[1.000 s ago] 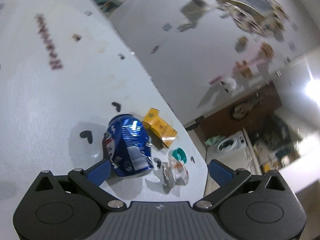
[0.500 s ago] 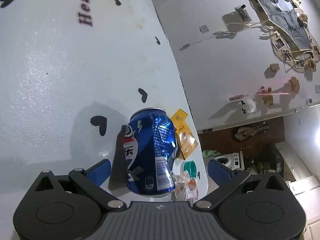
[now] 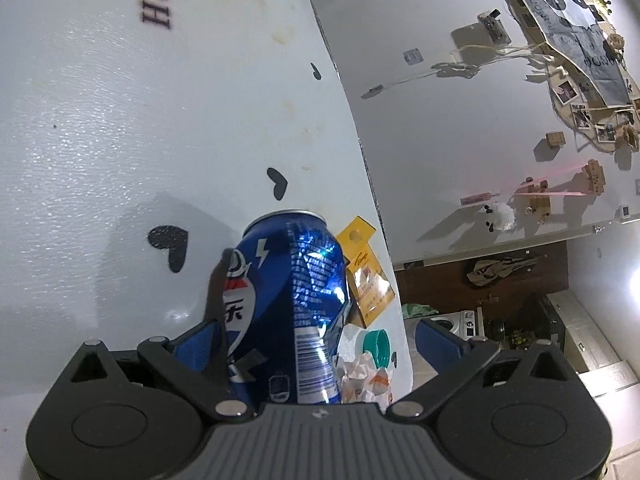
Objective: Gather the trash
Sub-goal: 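Grasp the blue Pepsi can with the left tool while the right tool grasps the crumpled white paper, then carry the Pepsi can and crumpled paper over the trash bin with both tools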
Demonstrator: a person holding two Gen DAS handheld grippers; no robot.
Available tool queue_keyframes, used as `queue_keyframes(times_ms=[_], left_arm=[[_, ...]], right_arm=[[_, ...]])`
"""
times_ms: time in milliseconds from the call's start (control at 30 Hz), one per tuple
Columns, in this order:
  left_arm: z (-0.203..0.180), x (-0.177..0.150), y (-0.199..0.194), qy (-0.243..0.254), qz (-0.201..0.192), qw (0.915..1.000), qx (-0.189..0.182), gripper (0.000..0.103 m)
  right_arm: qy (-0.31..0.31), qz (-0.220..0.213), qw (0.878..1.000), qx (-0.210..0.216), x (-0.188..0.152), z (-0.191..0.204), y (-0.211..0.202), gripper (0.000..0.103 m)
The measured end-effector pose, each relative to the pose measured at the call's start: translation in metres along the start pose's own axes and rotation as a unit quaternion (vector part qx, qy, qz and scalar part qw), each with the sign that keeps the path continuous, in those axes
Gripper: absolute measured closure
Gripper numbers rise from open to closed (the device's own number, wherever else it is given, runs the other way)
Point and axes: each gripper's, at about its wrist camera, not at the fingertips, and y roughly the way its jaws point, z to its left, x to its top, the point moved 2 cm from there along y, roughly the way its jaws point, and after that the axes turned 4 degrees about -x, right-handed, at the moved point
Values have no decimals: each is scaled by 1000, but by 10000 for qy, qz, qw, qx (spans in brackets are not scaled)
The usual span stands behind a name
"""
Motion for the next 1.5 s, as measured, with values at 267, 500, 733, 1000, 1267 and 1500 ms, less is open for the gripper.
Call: queue_keyframes(times_ms=[267, 500, 733, 1000, 1267, 1500], left_arm=[[-4, 2, 12, -83, -16, 9999, 80, 13], [-3, -2, 23, -215, 133, 9995, 201, 41], [-7, -5, 23, -54, 74, 9991, 407, 64], [-37, -11, 9, 1103, 141, 9896, 915, 71], [-68, -34, -12, 2366, 329, 9623, 1302, 72], [-85, -64, -31, 3177, 572, 9341, 1523, 72]], right_arm=[[45, 107, 9999, 92, 5, 0, 15, 45], [163, 69, 9996, 201, -3, -1, 2, 61], [341, 68, 9992, 218, -12, -1, -10, 65], [457, 50, 9987, 221, -21, -2, -26, 68], [632, -28, 9977, 256, -28, -3, -45, 69], [763, 23, 9969, 200, -42, -3, -61, 69]])
